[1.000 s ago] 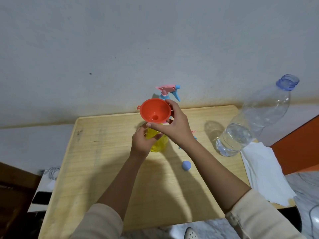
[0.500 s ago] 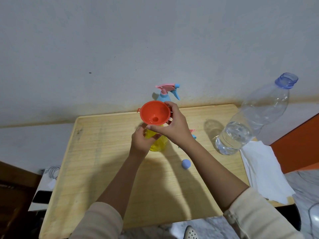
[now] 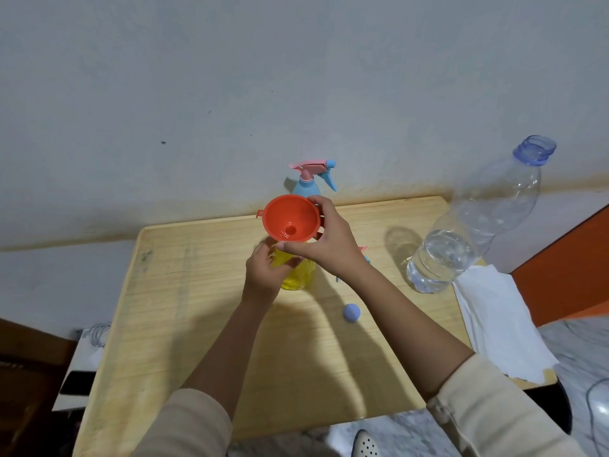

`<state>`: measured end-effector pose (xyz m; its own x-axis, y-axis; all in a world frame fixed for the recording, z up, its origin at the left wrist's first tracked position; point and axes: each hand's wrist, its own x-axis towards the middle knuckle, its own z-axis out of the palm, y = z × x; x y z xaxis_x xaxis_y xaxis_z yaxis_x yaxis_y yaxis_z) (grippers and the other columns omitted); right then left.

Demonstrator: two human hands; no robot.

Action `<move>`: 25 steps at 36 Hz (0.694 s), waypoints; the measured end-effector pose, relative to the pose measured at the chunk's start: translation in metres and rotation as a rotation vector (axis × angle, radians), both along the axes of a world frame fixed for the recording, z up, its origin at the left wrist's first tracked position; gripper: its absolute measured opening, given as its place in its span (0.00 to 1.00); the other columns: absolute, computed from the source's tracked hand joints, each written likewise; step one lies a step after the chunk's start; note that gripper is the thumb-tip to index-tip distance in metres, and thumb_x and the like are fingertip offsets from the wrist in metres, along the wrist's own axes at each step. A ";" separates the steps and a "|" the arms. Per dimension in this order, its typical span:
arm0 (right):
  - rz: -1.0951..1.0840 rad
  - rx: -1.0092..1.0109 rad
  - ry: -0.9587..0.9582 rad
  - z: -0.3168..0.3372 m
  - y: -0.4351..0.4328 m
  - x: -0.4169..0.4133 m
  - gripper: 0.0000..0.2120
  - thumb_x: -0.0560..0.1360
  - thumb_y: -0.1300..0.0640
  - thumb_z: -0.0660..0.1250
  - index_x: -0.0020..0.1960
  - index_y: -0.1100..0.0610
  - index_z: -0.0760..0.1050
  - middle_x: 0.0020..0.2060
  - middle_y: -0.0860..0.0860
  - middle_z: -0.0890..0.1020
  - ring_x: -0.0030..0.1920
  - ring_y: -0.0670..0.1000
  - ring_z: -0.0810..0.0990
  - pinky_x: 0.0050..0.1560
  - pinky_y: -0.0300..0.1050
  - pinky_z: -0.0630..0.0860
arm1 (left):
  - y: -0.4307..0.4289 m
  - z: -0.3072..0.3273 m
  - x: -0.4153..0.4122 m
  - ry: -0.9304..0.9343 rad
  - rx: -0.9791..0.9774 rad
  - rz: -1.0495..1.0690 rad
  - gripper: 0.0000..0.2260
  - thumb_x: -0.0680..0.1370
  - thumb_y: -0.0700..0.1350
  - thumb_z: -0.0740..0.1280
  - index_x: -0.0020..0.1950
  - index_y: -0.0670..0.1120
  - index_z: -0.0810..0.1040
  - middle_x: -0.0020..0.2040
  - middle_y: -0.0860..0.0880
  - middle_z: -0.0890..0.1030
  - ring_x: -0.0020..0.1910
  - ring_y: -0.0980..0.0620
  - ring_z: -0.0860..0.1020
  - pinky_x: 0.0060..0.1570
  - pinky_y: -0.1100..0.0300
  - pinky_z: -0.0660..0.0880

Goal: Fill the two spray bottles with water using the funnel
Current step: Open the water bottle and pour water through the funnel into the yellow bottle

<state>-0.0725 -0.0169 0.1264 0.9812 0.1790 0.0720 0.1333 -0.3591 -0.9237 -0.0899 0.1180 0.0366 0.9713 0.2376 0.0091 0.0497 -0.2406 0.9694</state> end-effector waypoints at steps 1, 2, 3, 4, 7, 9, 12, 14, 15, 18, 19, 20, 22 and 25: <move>0.003 -0.002 0.001 0.000 0.000 0.000 0.40 0.61 0.52 0.80 0.67 0.52 0.63 0.61 0.49 0.73 0.61 0.50 0.72 0.55 0.40 0.72 | 0.000 0.000 0.000 0.002 0.005 0.002 0.27 0.63 0.53 0.75 0.60 0.45 0.77 0.55 0.44 0.81 0.55 0.49 0.80 0.58 0.45 0.76; 0.006 -0.005 0.002 0.000 -0.001 0.000 0.40 0.61 0.52 0.80 0.67 0.52 0.63 0.62 0.49 0.73 0.61 0.50 0.72 0.55 0.40 0.72 | 0.000 0.000 0.000 0.000 0.009 0.002 0.27 0.64 0.51 0.75 0.60 0.45 0.77 0.55 0.44 0.81 0.55 0.48 0.80 0.58 0.46 0.76; 0.010 -0.007 0.002 0.001 -0.001 0.000 0.40 0.61 0.52 0.80 0.67 0.52 0.63 0.62 0.49 0.72 0.61 0.50 0.72 0.55 0.40 0.72 | 0.000 0.000 0.000 -0.001 0.013 0.003 0.27 0.64 0.51 0.75 0.60 0.45 0.77 0.55 0.44 0.81 0.55 0.48 0.80 0.57 0.47 0.77; 0.012 -0.009 0.001 0.000 -0.001 0.000 0.40 0.61 0.52 0.80 0.67 0.52 0.63 0.62 0.49 0.72 0.61 0.50 0.72 0.55 0.40 0.72 | 0.000 -0.001 0.000 -0.002 0.013 0.002 0.27 0.64 0.51 0.75 0.61 0.44 0.77 0.55 0.44 0.81 0.55 0.48 0.80 0.57 0.49 0.77; 0.008 -0.009 0.001 0.001 -0.002 0.000 0.41 0.61 0.52 0.80 0.67 0.52 0.63 0.62 0.49 0.72 0.61 0.50 0.72 0.55 0.40 0.72 | 0.000 -0.002 0.001 0.000 0.015 -0.005 0.23 0.68 0.43 0.77 0.61 0.42 0.77 0.55 0.43 0.81 0.55 0.48 0.79 0.55 0.57 0.76; 0.002 -0.004 0.001 0.001 -0.002 0.000 0.41 0.61 0.52 0.80 0.67 0.52 0.63 0.62 0.49 0.73 0.61 0.50 0.72 0.55 0.40 0.72 | 0.001 -0.004 0.002 -0.011 0.014 -0.013 0.23 0.69 0.42 0.77 0.62 0.41 0.76 0.56 0.43 0.80 0.55 0.49 0.79 0.54 0.61 0.76; -0.002 0.004 0.006 0.002 -0.003 0.000 0.41 0.61 0.52 0.80 0.67 0.52 0.63 0.61 0.48 0.72 0.61 0.49 0.72 0.56 0.43 0.74 | 0.001 -0.003 0.001 -0.020 0.009 -0.023 0.24 0.69 0.40 0.76 0.63 0.40 0.76 0.56 0.43 0.80 0.55 0.51 0.80 0.51 0.69 0.75; 0.002 0.003 0.002 0.003 -0.004 0.000 0.41 0.61 0.52 0.80 0.67 0.52 0.63 0.60 0.47 0.72 0.60 0.49 0.72 0.57 0.44 0.75 | 0.001 -0.004 0.001 -0.027 0.011 -0.029 0.24 0.69 0.41 0.77 0.63 0.42 0.76 0.56 0.44 0.80 0.56 0.52 0.79 0.51 0.69 0.75; 0.003 0.008 0.001 0.004 -0.004 0.000 0.41 0.61 0.52 0.80 0.67 0.52 0.63 0.60 0.47 0.72 0.60 0.49 0.73 0.57 0.45 0.75 | 0.001 -0.003 0.001 -0.031 0.018 -0.030 0.25 0.69 0.44 0.77 0.63 0.43 0.76 0.56 0.45 0.81 0.56 0.52 0.79 0.53 0.67 0.75; -0.022 0.068 0.004 0.007 -0.009 0.002 0.39 0.60 0.53 0.81 0.66 0.52 0.65 0.59 0.48 0.74 0.59 0.49 0.74 0.57 0.47 0.77 | 0.001 -0.003 0.002 -0.031 0.021 -0.024 0.25 0.68 0.46 0.78 0.63 0.46 0.77 0.56 0.47 0.81 0.57 0.53 0.79 0.58 0.59 0.76; -0.042 0.102 0.008 0.009 -0.013 0.003 0.39 0.60 0.55 0.81 0.66 0.52 0.66 0.59 0.49 0.74 0.59 0.48 0.74 0.56 0.45 0.77 | 0.001 -0.003 0.002 -0.030 0.015 -0.023 0.25 0.68 0.45 0.78 0.63 0.47 0.77 0.57 0.48 0.81 0.57 0.53 0.79 0.59 0.58 0.76; -0.065 0.141 0.013 0.010 -0.017 0.004 0.38 0.60 0.56 0.81 0.65 0.53 0.66 0.58 0.48 0.74 0.58 0.46 0.75 0.55 0.42 0.77 | 0.002 -0.003 0.002 -0.031 0.012 -0.023 0.25 0.67 0.45 0.78 0.63 0.48 0.77 0.57 0.48 0.81 0.57 0.53 0.79 0.60 0.57 0.76; -0.113 0.200 0.018 0.009 -0.028 0.006 0.38 0.60 0.60 0.81 0.65 0.54 0.67 0.57 0.47 0.74 0.54 0.39 0.75 0.50 0.33 0.76 | 0.003 -0.003 0.002 -0.032 0.012 -0.027 0.26 0.66 0.48 0.78 0.63 0.51 0.77 0.58 0.49 0.81 0.58 0.52 0.79 0.62 0.54 0.75; -0.158 0.173 0.038 0.001 -0.050 0.003 0.38 0.61 0.58 0.80 0.65 0.53 0.66 0.60 0.49 0.71 0.55 0.41 0.74 0.45 0.28 0.75 | 0.004 -0.002 -0.001 -0.040 0.008 -0.033 0.27 0.64 0.54 0.77 0.61 0.56 0.76 0.59 0.51 0.80 0.58 0.53 0.78 0.61 0.54 0.75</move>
